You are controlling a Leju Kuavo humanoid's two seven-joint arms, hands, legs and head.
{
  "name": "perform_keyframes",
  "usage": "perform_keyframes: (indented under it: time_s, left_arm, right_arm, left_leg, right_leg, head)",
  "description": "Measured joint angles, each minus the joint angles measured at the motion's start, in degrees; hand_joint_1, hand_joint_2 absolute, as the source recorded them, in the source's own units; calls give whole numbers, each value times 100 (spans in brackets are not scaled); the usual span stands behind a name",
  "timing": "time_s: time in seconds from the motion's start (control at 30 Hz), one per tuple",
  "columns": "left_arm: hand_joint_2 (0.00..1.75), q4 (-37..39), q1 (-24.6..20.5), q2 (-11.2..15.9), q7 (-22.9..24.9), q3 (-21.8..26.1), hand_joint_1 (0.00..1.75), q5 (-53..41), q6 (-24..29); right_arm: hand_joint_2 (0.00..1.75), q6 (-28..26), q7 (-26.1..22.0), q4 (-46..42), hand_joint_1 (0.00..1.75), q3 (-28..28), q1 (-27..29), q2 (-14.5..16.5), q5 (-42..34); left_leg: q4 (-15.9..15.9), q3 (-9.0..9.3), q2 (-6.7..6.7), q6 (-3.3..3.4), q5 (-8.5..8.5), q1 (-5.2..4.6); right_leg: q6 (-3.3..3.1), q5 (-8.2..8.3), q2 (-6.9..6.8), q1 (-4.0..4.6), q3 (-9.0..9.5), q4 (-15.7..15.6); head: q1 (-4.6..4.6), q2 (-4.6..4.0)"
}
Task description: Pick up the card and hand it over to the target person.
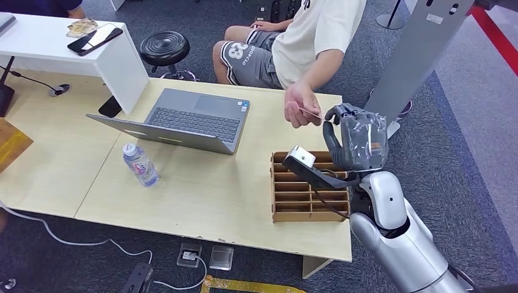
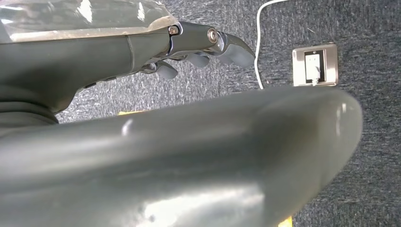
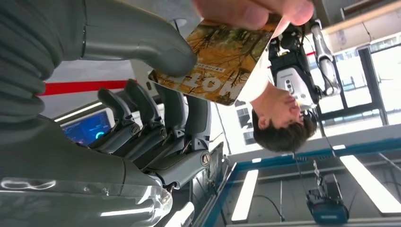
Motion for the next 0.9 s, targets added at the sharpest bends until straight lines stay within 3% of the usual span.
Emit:
perform_keyframes:
  time_s: [0.03, 0.23, 0.47, 0.57, 0.77, 0.9]
  left_arm:
    - [0, -3, 1, 1, -9, 9, 0, 0, 8]
    - [0, -7, 22, 5, -66, 123, 0, 90, -2]
    - [0, 4, 108, 2, -106, 199, 0, 166, 40]
    - [0, 2, 121, 2, -128, 244, 0, 216, 53]
    - [0, 4, 122, 27, -96, 300, 0, 293, 79]
    - [0, -6, 123, 29, -57, 324, 0, 323, 116]
  right_arm:
    - [175, 8, 23, -5, 0, -2, -7, -1, 0]
    - [175, 42, 78, -262, 0, -97, 23, -77, -163]
    - [175, -376, 76, -1357, 0, -480, 371, -410, -467]
    - [175, -447, -302, -1837, 0, -690, 664, -522, -1385]
    - [175, -269, -1370, -2345, 0, -1145, 1386, -745, -4140]
    - [175, -116, -1613, -2423, 0, -1269, 1913, -971, -5285]
  left_leg:
    - [1, -2, -2, 0, -1, -1]
    - [5, -6, -3, 1, -2, -1]
    - [12, -14, -15, 1, -4, -1]
    - [14, -15, -23, 3, -6, -1]
    - [5, -6, -34, 2, -1, 2]
    - [8, -10, -39, 3, -1, 2]
  right_leg:
    - [0, -1, -2, -1, -1, 1]
    - [1, -2, -3, -1, -4, 5]
    - [2, -8, -15, -1, -10, 11]
    - [3, -12, -24, -1, -9, 11]
    - [2, -9, -34, 2, 6, -2]
    - [3, -10, -40, 2, 3, -1]
  head:
    - [0, 0]
    - [0, 0]
    - [0, 0]
    - [0, 0]
    - [0, 0]
    - [0, 0]
